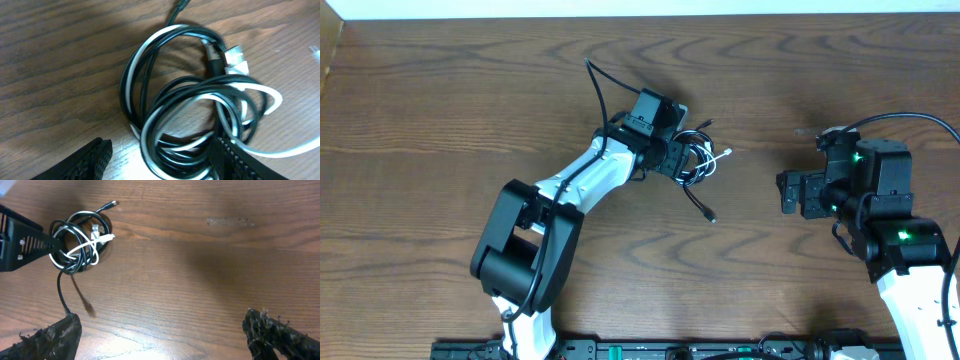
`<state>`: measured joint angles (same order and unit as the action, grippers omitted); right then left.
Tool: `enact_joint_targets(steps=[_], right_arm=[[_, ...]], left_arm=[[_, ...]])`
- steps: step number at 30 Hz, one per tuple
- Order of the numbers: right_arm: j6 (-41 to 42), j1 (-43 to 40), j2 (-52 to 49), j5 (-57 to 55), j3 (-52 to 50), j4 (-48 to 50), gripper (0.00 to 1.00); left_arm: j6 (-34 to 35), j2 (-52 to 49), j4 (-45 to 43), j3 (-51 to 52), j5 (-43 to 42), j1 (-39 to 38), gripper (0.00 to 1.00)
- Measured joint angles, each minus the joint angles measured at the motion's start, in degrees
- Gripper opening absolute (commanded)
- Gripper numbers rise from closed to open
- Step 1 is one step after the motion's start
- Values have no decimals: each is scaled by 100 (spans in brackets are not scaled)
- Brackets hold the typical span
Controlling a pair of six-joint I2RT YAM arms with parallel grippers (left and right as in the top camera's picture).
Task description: Untangle cables
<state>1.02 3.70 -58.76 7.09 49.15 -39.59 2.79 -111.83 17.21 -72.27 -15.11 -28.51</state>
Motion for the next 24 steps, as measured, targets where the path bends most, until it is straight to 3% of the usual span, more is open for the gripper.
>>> enact_joint_targets(steps=[6, 11, 18, 24], right_arm=[[0, 0, 0, -2, 0, 0, 99], [0, 0, 0, 0, 0, 0, 99], [0, 0, 0, 0, 0, 0, 99], [0, 0, -9, 297, 0, 11, 99]], left_arm=[[11, -168, -15, 0, 48, 0, 48], [107, -175, -11, 0, 52, 0, 9], [341, -87, 116, 0, 39, 0, 8], [752, 1316, 455, 4, -221, 0, 8]])
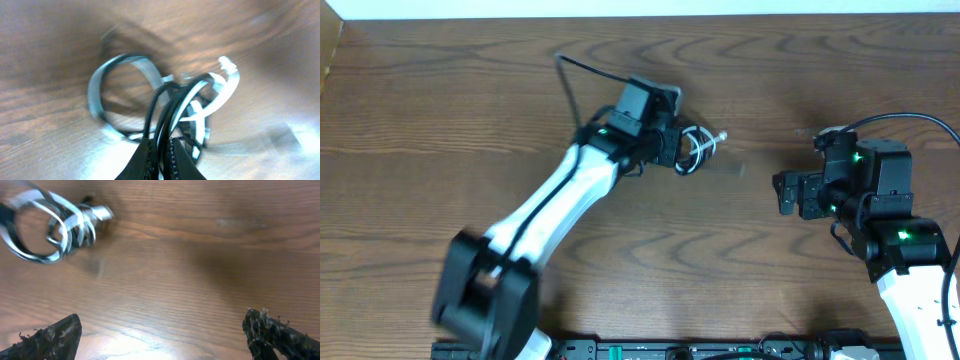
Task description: Untangle cables
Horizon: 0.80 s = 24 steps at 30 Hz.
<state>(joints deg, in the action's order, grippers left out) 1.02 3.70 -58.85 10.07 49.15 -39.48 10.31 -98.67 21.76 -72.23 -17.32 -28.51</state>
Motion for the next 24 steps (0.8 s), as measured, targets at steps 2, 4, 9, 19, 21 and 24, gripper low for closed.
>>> enact_joint_targets(steps=[2, 4, 9, 19, 21, 24], right_arm=[[0, 0, -17, 216, 0, 17, 99], [0, 0, -87, 522, 0, 68, 99], [-2, 0, -398, 1375, 2, 649, 77], [885, 94, -1290, 2223, 33, 1840, 64], [929, 201, -1364, 2341, 33, 1902, 57], [1010, 417, -1486, 2483, 33, 1919, 26]], left_arm=[[291, 507, 59, 0, -96, 0, 8], [557, 874, 81, 0, -225, 0, 8], [883, 1200, 118, 0, -887, 0, 8], [1034, 1198, 162, 0, -2085, -2, 7], [1047, 1198, 160, 0, -2162, -2, 8], [1051, 1198, 162, 0, -2186, 22, 8]])
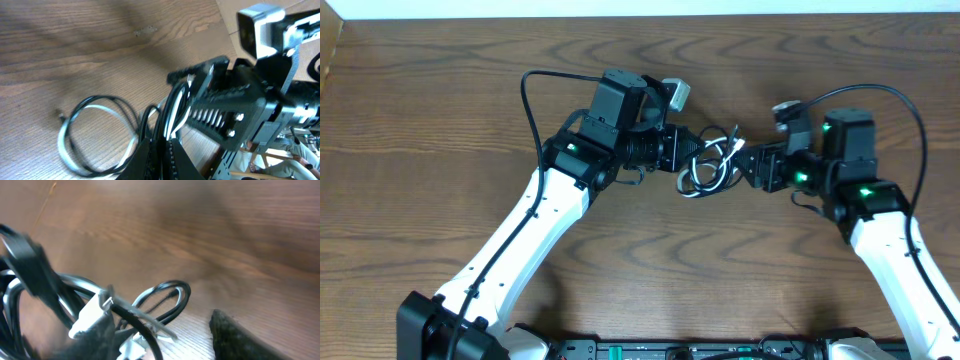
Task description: Untangle cables
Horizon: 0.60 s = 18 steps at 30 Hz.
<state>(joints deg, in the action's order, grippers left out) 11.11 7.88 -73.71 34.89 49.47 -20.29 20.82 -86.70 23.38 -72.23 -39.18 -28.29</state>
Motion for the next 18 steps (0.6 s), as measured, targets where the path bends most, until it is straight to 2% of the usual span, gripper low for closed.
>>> enact_joint_targets(steps=[1, 3, 7, 11, 15, 18], right_arm=[[-2, 109, -46, 50, 0, 2, 12], [39, 289, -118, 94, 0, 0, 1], [42, 452, -188, -334, 7, -262, 1], [55, 481, -269, -1676, 9, -837, 1], [184, 485, -282, -2898, 9, -1250, 1], [234, 487, -284, -3261, 11, -1300, 1]], left_arm=[[9, 0, 2, 0, -2, 0, 7], [33, 0, -2, 0, -55, -2, 8], [39, 0, 68, 0, -105, 0, 8], [-90, 9, 490, 0, -72, 48, 8], [-317, 68, 1421, -2, 772, 225, 8], [-413, 87, 1808, -2, 1606, 372, 8]])
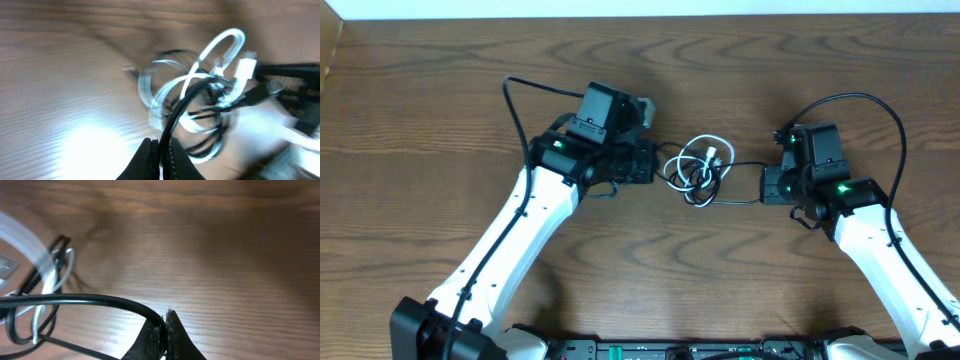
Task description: Untangle cables
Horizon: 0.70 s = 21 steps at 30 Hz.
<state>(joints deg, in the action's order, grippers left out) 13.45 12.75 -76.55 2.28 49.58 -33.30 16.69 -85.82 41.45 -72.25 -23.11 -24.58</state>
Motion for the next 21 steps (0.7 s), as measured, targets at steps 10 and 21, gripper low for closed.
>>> enact_joint_targets(steps=[10, 21], right_arm=[[896, 31, 0, -1506, 9, -588, 1], [780, -101, 0, -474, 35, 186, 9]], left_arm=[[-179, 350, -17, 2, 962, 955, 7], [221, 1423, -31, 0, 474, 1731, 22]])
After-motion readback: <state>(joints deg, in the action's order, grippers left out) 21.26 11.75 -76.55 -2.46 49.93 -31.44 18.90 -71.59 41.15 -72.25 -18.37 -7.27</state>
